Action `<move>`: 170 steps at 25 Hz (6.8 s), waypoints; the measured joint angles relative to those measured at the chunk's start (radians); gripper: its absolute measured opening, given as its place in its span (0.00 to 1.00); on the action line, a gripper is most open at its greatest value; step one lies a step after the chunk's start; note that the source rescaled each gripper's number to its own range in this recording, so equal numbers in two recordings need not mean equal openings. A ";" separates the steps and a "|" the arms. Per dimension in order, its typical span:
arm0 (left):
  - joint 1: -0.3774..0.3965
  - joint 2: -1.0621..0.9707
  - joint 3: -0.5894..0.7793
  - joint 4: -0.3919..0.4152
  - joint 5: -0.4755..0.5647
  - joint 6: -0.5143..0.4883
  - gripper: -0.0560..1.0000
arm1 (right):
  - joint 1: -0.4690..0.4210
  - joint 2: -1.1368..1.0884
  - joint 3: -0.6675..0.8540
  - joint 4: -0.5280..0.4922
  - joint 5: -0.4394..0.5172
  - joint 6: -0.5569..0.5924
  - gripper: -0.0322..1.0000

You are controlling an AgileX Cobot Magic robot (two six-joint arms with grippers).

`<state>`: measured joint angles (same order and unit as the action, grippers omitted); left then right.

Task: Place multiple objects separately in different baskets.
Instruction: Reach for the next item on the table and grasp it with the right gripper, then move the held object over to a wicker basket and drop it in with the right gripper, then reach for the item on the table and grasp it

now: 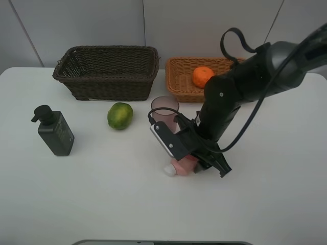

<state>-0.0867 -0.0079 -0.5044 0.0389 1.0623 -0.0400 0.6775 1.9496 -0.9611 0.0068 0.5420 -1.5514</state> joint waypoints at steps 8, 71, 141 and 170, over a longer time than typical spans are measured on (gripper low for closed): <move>0.000 0.000 0.000 0.000 0.000 0.000 0.92 | 0.000 0.001 -0.002 -0.015 -0.001 0.000 0.06; 0.000 0.000 0.000 0.000 0.000 0.000 0.92 | 0.000 0.167 -0.940 0.084 0.094 1.399 0.04; 0.000 0.000 0.000 0.000 0.000 0.000 0.92 | -0.533 -0.351 -0.336 -0.129 0.421 1.772 0.82; 0.000 0.000 0.000 0.000 0.000 0.000 0.92 | -0.565 -1.856 0.263 -0.149 0.497 1.724 0.82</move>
<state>-0.0867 -0.0079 -0.5044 0.0389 1.0623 -0.0400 0.1125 0.0937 -0.6977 -0.1426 1.0391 0.1722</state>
